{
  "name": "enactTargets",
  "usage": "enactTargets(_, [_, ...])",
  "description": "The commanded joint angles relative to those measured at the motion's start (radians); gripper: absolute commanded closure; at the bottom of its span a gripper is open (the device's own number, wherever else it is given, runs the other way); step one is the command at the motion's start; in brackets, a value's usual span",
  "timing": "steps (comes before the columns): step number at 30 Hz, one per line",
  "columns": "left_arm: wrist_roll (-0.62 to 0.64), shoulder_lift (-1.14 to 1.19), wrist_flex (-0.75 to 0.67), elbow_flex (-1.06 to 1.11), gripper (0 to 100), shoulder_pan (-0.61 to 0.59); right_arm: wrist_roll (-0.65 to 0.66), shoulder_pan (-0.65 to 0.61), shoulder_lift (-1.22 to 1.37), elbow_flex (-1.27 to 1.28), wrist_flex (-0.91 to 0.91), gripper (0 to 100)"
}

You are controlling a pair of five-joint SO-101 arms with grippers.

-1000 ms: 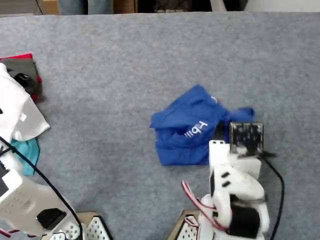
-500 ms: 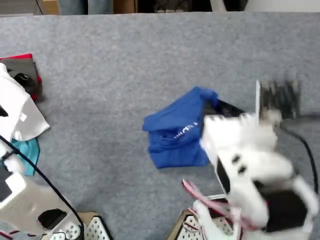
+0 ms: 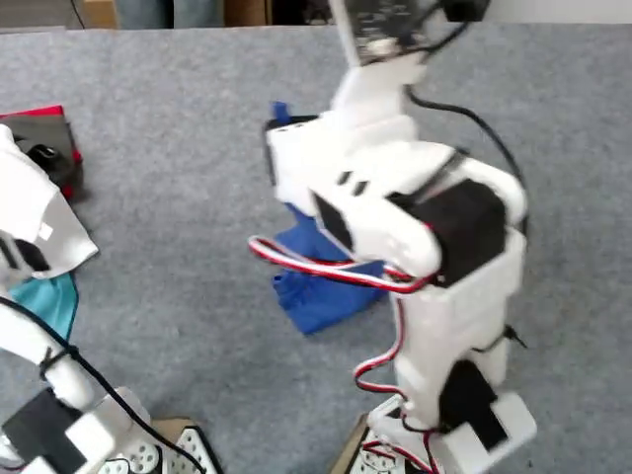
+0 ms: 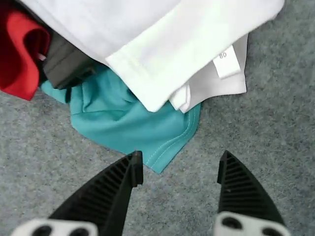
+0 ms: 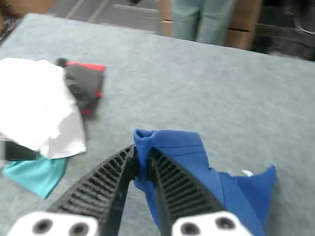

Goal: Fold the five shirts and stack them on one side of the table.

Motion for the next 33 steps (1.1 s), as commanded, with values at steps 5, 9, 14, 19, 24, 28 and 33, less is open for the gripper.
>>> enactTargets(5, [0.06,-0.064,-0.273,0.298,74,0.151,0.012,-0.203,0.137,-0.257,-0.077,98.4])
enactTargets(9, [0.124,-0.064,-0.408,0.415,74,0.206,0.029,-0.29,0.157,-0.351,-0.123,98.5])
enactTargets(14, [0.178,-0.064,-0.494,0.513,74,0.205,0.032,-0.347,0.16,-0.409,-0.295,98.5])
enactTargets(19, [0.183,-0.064,-0.514,0.545,74,0.202,0.031,-0.413,0.165,-0.4,-0.545,98.5])
enactTargets(24, [0.236,-0.064,-0.519,0.538,74,0.113,0.029,-0.431,0.159,-0.344,-0.698,98.5])
enactTargets(28, [0.242,-0.074,-0.516,0.536,74,0.084,0.028,-0.281,0.157,-0.323,-0.531,98.5])
enactTargets(33, [0.238,-0.075,-0.512,0.521,74,0.084,0.091,0.057,0.17,-0.306,-0.124,98.4])
